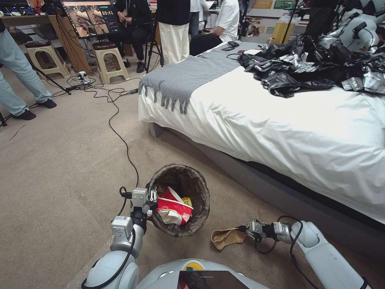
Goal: Pick up the trash bin, then pick up the garbage from the floor and place it into the trash bin.
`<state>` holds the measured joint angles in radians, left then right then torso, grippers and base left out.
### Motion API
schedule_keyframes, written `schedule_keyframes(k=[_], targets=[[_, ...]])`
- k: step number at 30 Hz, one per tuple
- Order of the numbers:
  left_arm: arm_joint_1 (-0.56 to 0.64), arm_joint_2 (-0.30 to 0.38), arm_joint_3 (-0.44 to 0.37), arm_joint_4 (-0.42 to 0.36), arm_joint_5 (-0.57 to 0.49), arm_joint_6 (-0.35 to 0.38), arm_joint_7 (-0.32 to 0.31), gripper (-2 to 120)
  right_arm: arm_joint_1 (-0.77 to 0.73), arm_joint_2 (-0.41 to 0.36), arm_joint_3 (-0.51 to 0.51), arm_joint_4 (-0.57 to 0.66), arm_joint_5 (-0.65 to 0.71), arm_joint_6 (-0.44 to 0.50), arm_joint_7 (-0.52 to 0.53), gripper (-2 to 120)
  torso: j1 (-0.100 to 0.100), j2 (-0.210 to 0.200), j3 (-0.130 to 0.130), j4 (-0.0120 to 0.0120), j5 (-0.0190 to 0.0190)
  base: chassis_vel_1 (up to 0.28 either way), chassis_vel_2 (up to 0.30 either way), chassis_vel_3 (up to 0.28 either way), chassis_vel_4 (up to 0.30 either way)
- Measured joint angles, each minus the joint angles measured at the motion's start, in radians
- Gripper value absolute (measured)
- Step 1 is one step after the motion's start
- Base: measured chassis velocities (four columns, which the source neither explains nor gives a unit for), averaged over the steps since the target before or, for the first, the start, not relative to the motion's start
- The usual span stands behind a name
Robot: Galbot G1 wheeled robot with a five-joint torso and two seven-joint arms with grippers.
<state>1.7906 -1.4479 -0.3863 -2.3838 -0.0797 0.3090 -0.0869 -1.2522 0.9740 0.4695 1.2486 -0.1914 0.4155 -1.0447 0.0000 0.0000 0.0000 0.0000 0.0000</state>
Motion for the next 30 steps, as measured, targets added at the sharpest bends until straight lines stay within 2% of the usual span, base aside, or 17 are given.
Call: schedule_keyframes(k=[8, 19, 22, 30], targets=[[-0.001, 0.001, 0.002, 0.001, 0.000, 0.000, 0.000, 7, -0.003, -0.003, 0.001, 0.000, 0.012, 0.004, -0.004, 0, 0.000, 0.000, 0.000, 0.0000, 0.0000, 0.000, 0.000, 0.000, 0.000], [-0.010, 0.004, -0.001, 0.008, -0.006, 0.000, 0.000, 7, -0.088, 0.009, 0.034, 0.072, 0.267, -0.007, 0.103, 0, 0.000, 0.000, 0.000, -0.0001, 0.0000, 0.000, 0.000, 0.000, 0.000], [-0.016, 0.005, -0.004, 0.012, -0.010, 0.000, 0.000, 7, -0.129, 0.020, 0.061, 0.133, 0.398, -0.027, 0.136, 0, 0.000, 0.000, 0.000, -0.0001, 0.0000, 0.000, 0.000, 0.000, 0.000], [-0.017, 0.006, -0.005, 0.012, -0.012, 0.000, -0.001, 7, -0.169, 0.045, 0.110, 0.240, 0.590, -0.041, 0.201, 0, 0.000, 0.000, 0.000, -0.0001, 0.0000, 0.000, 0.000, 0.000, 0.000]])
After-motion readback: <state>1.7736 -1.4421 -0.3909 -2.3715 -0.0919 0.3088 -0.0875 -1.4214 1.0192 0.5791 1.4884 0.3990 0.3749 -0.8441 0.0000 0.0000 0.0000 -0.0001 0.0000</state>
